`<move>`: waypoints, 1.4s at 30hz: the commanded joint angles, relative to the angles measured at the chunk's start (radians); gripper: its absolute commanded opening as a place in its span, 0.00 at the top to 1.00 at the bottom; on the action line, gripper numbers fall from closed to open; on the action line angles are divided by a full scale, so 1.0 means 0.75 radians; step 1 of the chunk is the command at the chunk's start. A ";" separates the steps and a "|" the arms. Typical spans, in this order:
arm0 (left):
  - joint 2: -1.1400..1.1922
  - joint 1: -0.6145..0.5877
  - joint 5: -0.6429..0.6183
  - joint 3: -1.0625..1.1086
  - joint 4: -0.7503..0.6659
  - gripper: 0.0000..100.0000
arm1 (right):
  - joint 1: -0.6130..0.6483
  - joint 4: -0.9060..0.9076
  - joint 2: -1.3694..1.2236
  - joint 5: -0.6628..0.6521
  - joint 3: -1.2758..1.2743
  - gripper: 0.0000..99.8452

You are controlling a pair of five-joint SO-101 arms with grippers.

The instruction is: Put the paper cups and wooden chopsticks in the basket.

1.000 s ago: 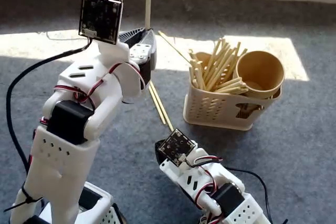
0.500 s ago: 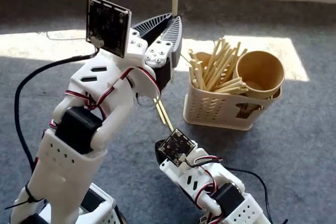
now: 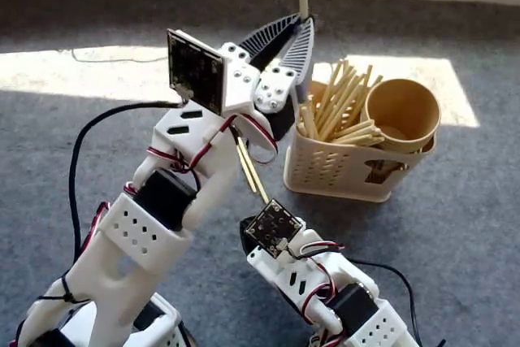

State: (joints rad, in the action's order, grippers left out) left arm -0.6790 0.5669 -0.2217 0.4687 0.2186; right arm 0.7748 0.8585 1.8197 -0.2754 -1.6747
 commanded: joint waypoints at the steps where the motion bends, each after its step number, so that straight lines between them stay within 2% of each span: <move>1: 0.038 0.050 0.020 -0.011 -0.035 0.99 | -0.007 -0.034 0.021 -0.020 -0.130 0.99; 10: 0.236 0.015 0.018 -0.003 -0.027 0.99 | -0.007 -0.034 0.021 -0.020 -0.130 0.99; 12: 0.236 0.013 0.018 -0.003 0.023 0.98 | -0.007 -0.034 0.021 -0.020 -0.130 0.99; 16: 0.234 0.007 0.014 -0.021 0.182 0.88 | -0.007 -0.034 0.021 -0.020 -0.130 0.99; 25: 0.234 0.007 0.018 -0.142 0.397 0.87 | -0.007 -0.034 0.021 -0.020 -0.130 0.99; 32: 0.232 0.007 0.018 -0.140 0.409 0.88 | -0.007 -0.034 0.021 -0.020 -0.130 0.99; 37: 0.130 0.007 0.020 -0.126 0.428 0.88 | -0.009 -0.034 0.021 -0.020 -0.130 0.99; 42: -0.036 -0.038 0.020 -0.195 0.595 0.88 | -0.009 -0.034 0.021 -0.020 -0.130 0.99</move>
State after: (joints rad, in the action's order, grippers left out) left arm -0.6191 0.5869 -0.2217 0.3982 0.6084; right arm 0.7748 0.8585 1.8197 -0.2816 -1.6747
